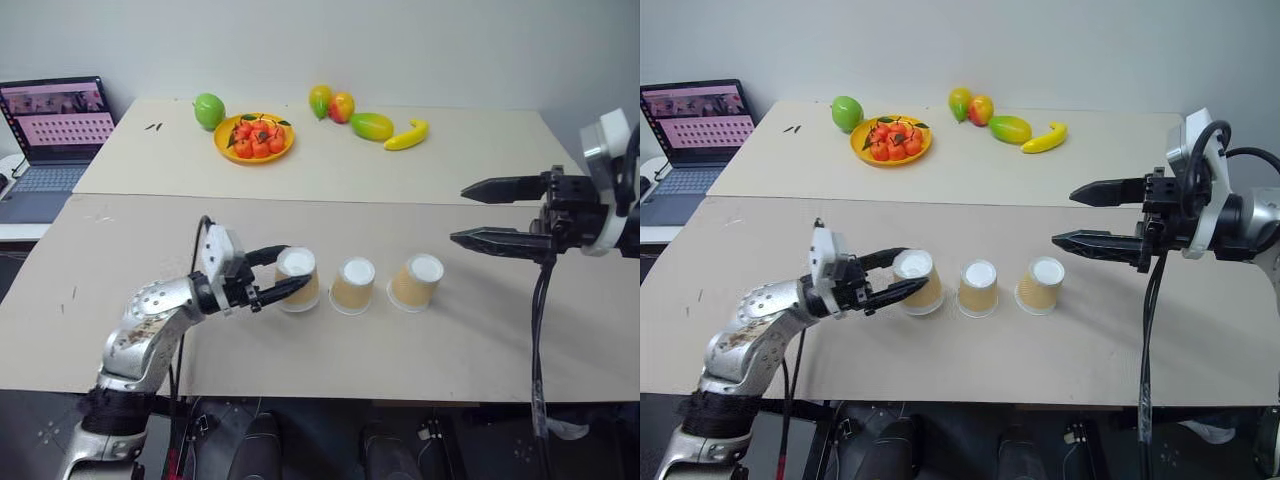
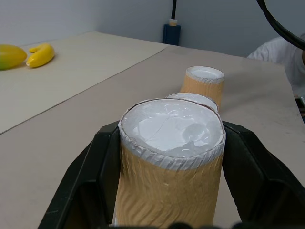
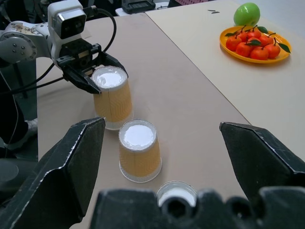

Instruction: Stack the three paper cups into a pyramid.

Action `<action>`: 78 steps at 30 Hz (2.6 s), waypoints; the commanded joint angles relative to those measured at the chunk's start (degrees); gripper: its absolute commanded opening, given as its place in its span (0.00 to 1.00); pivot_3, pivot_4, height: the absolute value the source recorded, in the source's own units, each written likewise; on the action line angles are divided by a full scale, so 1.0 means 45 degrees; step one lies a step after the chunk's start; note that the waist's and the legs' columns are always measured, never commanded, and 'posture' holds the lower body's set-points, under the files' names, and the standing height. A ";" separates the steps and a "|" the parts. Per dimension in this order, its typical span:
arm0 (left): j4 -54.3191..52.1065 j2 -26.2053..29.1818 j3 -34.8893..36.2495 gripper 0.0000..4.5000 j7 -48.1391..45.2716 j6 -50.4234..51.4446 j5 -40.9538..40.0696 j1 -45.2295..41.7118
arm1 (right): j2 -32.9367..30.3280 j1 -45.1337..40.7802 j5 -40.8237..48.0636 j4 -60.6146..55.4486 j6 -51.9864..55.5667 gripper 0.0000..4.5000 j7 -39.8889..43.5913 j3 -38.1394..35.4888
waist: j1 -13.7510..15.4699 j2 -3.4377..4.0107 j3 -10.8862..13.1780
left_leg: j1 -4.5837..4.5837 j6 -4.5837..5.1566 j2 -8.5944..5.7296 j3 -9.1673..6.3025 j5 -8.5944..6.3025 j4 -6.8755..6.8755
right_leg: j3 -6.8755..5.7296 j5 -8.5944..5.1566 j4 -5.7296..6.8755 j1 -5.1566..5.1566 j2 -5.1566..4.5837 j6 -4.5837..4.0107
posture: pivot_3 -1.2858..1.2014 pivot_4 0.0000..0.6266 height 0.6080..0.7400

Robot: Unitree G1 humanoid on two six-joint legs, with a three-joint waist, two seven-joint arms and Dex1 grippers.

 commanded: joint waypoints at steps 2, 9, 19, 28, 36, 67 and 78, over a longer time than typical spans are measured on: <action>0.1293 -0.0262 -0.0423 0.65 -0.0963 -0.1104 0.0488 -0.0699 | -0.0789 0.0085 0.0347 -0.0514 0.0349 1.00 -0.0063 -0.1056 | -0.0003 0.0003 0.0001 | 0.0000 0.0000 0.0000 0.0000 0.0000 -0.0003 | 0.0000 0.0000 0.0002 -0.0002 0.0000 -0.0001 | 0.52 0.24 0.94; 0.2280 -0.0601 -0.0625 0.65 -0.1537 -0.1936 0.0941 -0.0974 | -0.1109 0.0629 0.0677 -0.1015 0.0763 1.00 -0.0370 -0.1752 | -0.0022 0.0003 0.0001 | 0.0000 0.0001 0.0000 0.0000 0.0000 0.0002 | 0.0001 0.0000 0.0005 -0.0001 0.0000 0.0000 | 0.52 0.24 0.94; 0.3226 -0.1046 -0.0845 0.65 -0.2010 -0.2767 0.1445 -0.1235 | -0.1523 0.0692 0.1088 -0.1413 0.1333 1.00 -0.0756 -0.2100 | -0.0005 0.0004 0.0000 | 0.0000 0.0001 0.0000 -0.0001 0.0000 0.0002 | 0.0000 0.0000 0.0005 0.0000 0.0000 0.0000 | 0.52 0.24 0.94; 0.3737 -0.1359 -0.0951 0.87 -0.2145 -0.3354 0.1810 -0.1410 | -0.1670 0.0692 0.1349 -0.1650 0.1636 1.00 -0.1026 -0.2262 | 0.0006 0.0006 -0.0001 | 0.0001 0.0001 0.0000 -0.0002 0.0000 0.0007 | 0.0000 0.0001 0.0006 0.0005 0.0000 0.0001 | 0.52 0.24 0.94; 0.2678 -0.1085 -0.0523 0.98 -0.2045 -0.2127 0.1229 -0.1625 | -0.1609 0.0622 0.1326 -0.1582 0.1503 1.00 -0.1157 -0.1995 | -0.0005 0.0005 -0.0001 | 0.0000 0.0002 0.0000 -0.0002 0.0000 0.0006 | 0.0000 0.0001 0.0006 0.0003 0.0000 0.0001 | 0.52 0.24 0.94; -0.3219 0.4702 0.2703 0.98 0.0875 0.9717 -0.5590 -0.4890 | 0.0190 0.5115 -0.2349 -0.0270 -0.2804 1.00 -0.0025 -0.0953 | -0.0248 -0.0001 0.0017 | 0.0011 0.0002 -0.0001 -0.0008 0.0000 0.0007 | 0.0002 -0.0013 0.0031 0.0000 0.0001 0.0020 | 0.52 0.24 0.94; -0.3550 0.6319 0.3368 0.98 -0.0024 0.9241 -0.5642 -0.3385 | 0.1428 0.3807 -0.3691 0.1466 -0.4426 1.00 0.0164 0.1069 | -0.0325 -0.0003 0.0019 | 0.0010 0.0000 0.0000 -0.0006 0.0001 0.0008 | 0.0002 -0.0018 0.0029 0.0000 0.0001 0.0010 | 0.52 0.24 0.94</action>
